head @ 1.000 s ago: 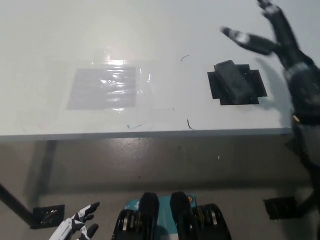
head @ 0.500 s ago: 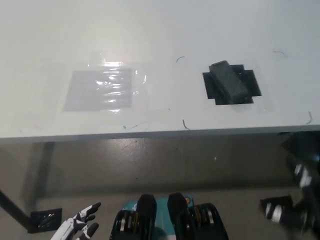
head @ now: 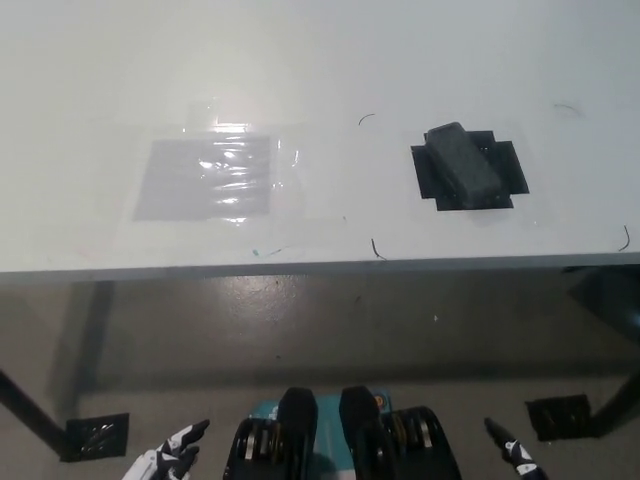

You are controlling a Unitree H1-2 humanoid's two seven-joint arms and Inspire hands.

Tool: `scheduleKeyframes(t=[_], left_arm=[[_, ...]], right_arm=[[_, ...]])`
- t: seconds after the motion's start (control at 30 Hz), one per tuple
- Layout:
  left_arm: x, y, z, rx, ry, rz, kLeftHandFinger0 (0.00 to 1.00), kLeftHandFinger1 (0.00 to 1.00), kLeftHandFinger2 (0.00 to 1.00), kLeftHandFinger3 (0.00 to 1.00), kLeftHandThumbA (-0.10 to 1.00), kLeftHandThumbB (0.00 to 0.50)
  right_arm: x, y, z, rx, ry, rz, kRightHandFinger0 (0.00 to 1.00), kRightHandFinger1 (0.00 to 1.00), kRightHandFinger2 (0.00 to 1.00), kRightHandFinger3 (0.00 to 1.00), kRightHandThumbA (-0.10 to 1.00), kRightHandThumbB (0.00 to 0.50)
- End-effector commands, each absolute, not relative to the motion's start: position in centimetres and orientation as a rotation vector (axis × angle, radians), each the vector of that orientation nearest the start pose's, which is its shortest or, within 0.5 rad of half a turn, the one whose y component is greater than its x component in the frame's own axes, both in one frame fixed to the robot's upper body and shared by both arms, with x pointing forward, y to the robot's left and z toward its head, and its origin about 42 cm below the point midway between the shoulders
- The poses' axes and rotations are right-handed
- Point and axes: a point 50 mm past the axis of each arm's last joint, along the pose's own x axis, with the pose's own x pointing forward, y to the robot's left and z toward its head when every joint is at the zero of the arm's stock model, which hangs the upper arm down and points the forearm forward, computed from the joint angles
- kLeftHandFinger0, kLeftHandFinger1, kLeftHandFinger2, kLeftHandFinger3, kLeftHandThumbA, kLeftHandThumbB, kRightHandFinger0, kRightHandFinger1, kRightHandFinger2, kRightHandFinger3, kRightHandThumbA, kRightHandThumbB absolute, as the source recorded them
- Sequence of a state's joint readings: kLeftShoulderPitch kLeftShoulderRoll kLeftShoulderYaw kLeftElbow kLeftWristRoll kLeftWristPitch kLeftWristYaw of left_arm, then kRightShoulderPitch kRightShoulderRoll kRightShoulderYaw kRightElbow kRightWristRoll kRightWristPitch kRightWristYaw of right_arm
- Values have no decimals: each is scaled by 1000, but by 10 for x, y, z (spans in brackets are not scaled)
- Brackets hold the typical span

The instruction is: A whiteboard eraser is kept on the black marked spot on the table infront of the robot and the robot uses its right hand to swipe it back and forth on the table twice to clean it

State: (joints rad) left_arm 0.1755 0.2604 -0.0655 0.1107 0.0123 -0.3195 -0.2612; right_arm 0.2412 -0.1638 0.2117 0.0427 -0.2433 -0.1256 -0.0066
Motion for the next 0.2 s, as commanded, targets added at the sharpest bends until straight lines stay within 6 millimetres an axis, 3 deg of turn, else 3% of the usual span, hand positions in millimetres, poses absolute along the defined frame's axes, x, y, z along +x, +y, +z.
scheduleKeyframes(t=[0.0, 0.1, 0.17], left_arm=[[195, 278, 53, 236, -125, -226, 1000, 1000, 1000, 1000, 915, 491], [193, 283, 65, 181, -173, -173, 1000, 1000, 1000, 1000, 887, 500], [193, 283, 69, 170, -189, -159, 1000, 1000, 1000, 1000, 873, 499]], right_arm=[[180, -221, 53, -175, -162, 142, 1000, 1000, 1000, 1000, 1000, 394], [183, -232, 81, -133, -260, 80, 1000, 1000, 1000, 1000, 1000, 391], [185, -233, 85, -131, -275, 80, 1000, 1000, 1000, 1000, 1000, 388]])
